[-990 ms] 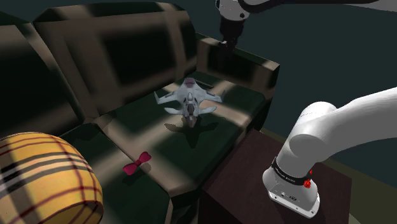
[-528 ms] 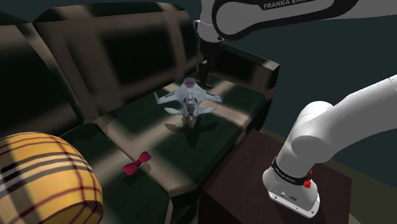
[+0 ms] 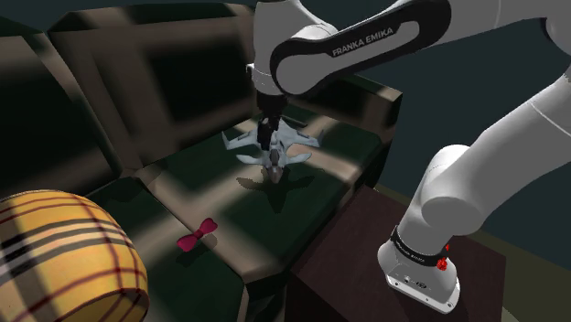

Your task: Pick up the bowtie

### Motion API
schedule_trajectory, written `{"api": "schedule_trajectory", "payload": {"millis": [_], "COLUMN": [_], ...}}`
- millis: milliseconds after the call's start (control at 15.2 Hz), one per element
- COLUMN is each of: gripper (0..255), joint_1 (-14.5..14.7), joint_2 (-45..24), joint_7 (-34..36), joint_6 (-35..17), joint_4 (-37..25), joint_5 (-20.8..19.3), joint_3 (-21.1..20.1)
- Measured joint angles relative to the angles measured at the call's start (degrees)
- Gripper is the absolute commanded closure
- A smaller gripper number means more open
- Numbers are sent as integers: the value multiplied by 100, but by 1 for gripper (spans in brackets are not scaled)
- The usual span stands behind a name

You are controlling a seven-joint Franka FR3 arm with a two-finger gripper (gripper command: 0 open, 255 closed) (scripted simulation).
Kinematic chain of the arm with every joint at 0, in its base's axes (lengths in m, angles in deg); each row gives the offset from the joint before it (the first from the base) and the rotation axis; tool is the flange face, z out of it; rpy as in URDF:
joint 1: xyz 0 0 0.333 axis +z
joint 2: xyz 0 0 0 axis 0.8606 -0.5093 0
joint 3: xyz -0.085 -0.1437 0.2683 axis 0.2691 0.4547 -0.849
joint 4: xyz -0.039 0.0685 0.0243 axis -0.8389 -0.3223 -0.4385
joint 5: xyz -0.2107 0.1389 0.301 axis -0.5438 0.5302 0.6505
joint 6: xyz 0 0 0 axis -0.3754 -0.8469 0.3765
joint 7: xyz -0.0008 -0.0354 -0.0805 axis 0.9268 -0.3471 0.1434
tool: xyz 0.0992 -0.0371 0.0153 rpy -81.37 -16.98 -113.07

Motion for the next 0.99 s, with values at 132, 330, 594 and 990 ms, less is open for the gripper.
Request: {"api": "schedule_trajectory", "payload": {"millis": [132, 330, 594, 990], "gripper": [0, 0, 0, 0], "joint_1": [47, 150, 276, 493], "joint_2": [-296, -806, -1503, -2596], "joint_7": [-43, 21, 124, 340], "joint_6": [-288, -633, -1074, -1609], "joint_4": [6, -130, -339, -796], "joint_5": [-9, -51, -177, -544], "joint_3": [-56, -233, -447, -698]}}
